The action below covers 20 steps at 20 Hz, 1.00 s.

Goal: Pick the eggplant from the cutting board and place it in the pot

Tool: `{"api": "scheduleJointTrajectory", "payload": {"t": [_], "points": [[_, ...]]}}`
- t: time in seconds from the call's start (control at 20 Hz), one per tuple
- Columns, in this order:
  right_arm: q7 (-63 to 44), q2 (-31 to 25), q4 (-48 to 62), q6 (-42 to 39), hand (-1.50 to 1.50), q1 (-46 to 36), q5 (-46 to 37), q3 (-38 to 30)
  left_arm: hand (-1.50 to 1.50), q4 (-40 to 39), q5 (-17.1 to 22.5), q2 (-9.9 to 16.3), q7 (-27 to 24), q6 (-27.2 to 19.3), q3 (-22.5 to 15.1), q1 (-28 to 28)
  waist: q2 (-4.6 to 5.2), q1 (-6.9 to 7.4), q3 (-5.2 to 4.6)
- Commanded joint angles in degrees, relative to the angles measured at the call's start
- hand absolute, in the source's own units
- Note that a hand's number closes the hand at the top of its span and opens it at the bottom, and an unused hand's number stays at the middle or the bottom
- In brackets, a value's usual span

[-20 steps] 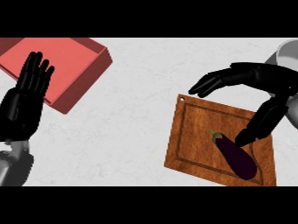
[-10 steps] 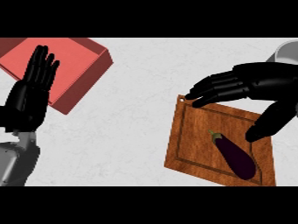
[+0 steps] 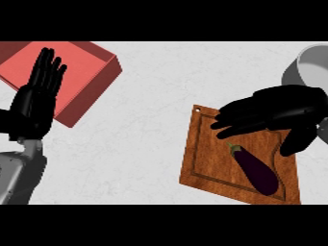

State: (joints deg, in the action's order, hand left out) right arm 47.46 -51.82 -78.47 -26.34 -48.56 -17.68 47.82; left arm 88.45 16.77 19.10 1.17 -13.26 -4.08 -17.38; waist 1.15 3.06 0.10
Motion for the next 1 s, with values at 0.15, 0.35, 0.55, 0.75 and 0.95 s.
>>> {"api": "scheduleJointTrajectory", "payload": {"t": [0.15,0.35,0.55,0.75,0.95], "points": [[13.6,2.1,9.1,-2.0,-1.50,-1.5,-7.9,8.4,0.00,-1.1,-1.0,-0.6,0.3,-0.2,0.0,-0.3,-0.41,-0.89,-0.08],[16.1,4.4,13.5,2.0,-1.50,-1.2,-9.9,11.5,0.00,-1.2,-1.1,-1.1,-2.9,1.4,-0.1,3.4,-0.44,-0.66,-0.08],[20.1,4.4,15.5,4.1,-1.50,-1.0,-9.6,12.1,0.00,0.7,0.9,1.5,0.3,2.7,2.7,3.0,-0.79,-1.17,-0.08],[18.7,8.6,16.0,7.4,-1.50,0.5,-9.2,12.4,0.00,-1.8,-1.6,-1.3,-1.4,0.9,1.2,1.6,-0.83,-2.08,-0.08],[18.1,6.5,15.1,7.1,-1.50,-0.1,-10.9,11.7,0.00,-1.4,-0.7,0.6,0.3,2.3,3.6,0.5,-1.11,-2.69,-0.11]]}}
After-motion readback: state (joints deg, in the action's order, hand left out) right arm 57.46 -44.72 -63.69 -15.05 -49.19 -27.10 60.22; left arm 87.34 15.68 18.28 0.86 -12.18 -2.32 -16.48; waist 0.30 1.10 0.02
